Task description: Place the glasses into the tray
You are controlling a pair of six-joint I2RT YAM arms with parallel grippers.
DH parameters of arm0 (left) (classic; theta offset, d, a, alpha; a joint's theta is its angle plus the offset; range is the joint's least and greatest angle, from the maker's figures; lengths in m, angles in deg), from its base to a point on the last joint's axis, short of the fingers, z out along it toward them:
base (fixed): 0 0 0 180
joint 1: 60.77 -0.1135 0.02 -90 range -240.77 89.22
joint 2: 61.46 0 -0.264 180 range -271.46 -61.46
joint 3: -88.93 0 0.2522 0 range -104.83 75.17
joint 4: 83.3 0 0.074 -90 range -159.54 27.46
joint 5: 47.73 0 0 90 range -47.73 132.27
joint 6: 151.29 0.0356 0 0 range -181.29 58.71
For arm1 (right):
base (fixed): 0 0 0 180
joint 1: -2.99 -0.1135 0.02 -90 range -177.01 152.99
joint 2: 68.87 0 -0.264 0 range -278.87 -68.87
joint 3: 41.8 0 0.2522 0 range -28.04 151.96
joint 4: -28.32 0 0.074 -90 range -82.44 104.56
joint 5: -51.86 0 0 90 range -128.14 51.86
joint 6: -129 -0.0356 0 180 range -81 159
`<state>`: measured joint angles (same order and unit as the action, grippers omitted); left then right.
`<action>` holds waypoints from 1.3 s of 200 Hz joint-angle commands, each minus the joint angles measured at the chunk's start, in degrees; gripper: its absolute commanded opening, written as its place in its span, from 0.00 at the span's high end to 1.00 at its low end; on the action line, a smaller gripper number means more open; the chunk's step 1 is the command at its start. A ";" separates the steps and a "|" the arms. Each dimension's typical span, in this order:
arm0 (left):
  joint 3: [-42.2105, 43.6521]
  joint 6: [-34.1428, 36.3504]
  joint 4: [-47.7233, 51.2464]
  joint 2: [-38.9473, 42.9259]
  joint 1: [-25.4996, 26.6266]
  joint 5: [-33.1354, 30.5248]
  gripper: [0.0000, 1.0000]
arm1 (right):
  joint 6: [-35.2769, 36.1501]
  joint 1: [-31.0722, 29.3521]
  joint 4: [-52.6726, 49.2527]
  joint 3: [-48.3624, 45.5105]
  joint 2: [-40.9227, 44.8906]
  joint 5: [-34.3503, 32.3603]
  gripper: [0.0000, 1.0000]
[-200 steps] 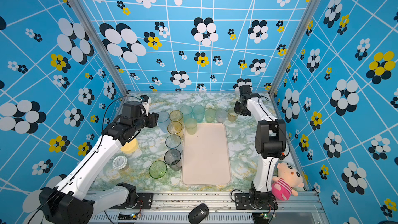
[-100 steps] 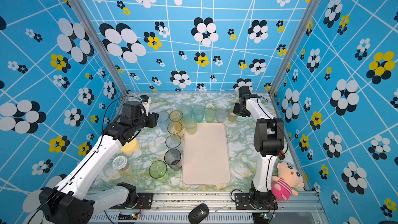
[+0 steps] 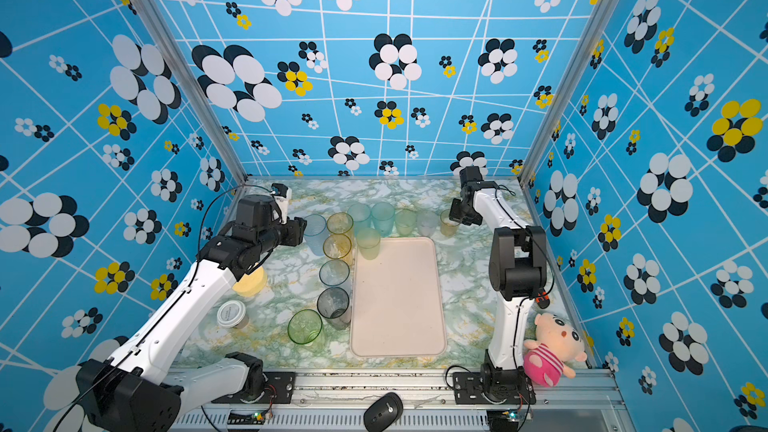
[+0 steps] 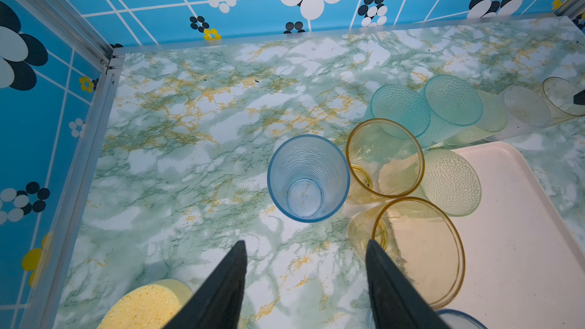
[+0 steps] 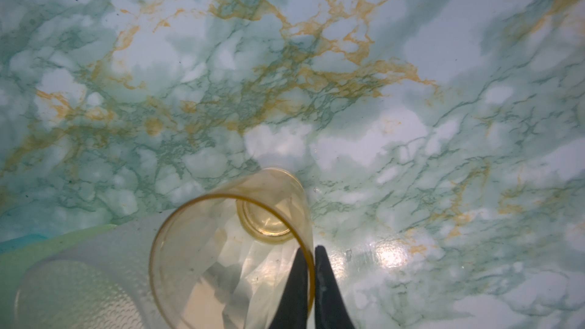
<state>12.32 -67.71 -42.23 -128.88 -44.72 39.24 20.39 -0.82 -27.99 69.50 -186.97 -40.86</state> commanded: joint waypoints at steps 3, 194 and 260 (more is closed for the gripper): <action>-1.30 0.61 0.90 -0.57 0.26 -0.95 0.39 | 0.41 0.14 0.34 -0.09 0.47 -1.63 0.98; -1.20 -0.41 0.24 -1.32 1.93 0.17 0.39 | 1.78 -23.55 -5.58 -11.93 22.48 -9.58 1.00; -1.31 -0.04 0.99 -0.87 1.88 -0.08 0.39 | 1.62 -28.02 -6.32 -3.97 10.98 -8.23 1.00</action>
<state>12.32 -67.75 -42.07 -130.04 -43.02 39.29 23.10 -28.40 -32.71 61.50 -173.90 -49.43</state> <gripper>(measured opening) 0.607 0.048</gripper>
